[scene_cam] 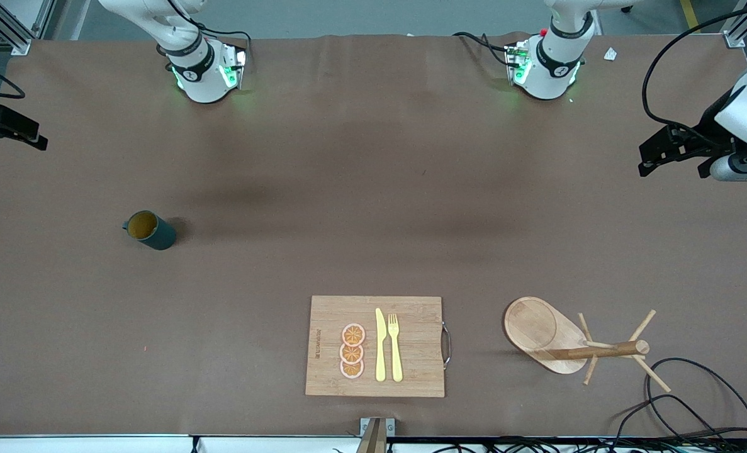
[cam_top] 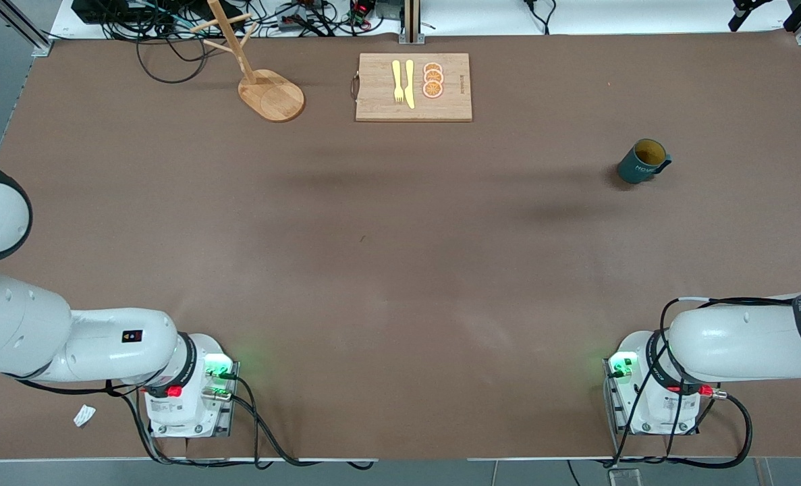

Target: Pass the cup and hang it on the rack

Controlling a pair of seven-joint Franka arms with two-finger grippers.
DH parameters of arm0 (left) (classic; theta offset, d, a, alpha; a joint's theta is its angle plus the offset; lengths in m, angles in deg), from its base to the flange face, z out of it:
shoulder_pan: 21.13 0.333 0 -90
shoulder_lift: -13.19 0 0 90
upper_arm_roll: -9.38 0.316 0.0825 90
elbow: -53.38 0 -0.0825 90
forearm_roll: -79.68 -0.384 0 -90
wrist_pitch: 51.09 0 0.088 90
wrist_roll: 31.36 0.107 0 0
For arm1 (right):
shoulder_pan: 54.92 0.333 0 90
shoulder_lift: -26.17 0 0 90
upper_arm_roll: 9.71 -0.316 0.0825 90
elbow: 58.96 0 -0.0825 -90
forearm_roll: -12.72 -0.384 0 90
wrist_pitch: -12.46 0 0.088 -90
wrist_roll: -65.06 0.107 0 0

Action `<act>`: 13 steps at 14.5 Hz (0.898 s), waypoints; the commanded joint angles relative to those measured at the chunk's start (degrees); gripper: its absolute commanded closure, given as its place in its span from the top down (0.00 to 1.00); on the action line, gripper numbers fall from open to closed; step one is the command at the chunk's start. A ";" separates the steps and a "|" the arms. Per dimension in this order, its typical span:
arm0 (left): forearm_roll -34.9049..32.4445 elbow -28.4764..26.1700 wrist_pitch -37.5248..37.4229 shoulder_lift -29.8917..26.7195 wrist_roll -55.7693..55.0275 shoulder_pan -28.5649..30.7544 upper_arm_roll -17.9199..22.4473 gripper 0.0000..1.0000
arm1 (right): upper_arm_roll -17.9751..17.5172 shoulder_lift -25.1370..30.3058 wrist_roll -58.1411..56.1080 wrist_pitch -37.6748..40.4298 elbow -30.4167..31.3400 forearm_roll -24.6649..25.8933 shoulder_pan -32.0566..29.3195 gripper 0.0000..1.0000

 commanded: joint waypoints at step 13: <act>0.12 0.54 -1.13 -0.18 0.19 0.10 -0.03 1.00 | -0.05 1.66 1.04 -0.31 1.50 -0.08 0.29 1.00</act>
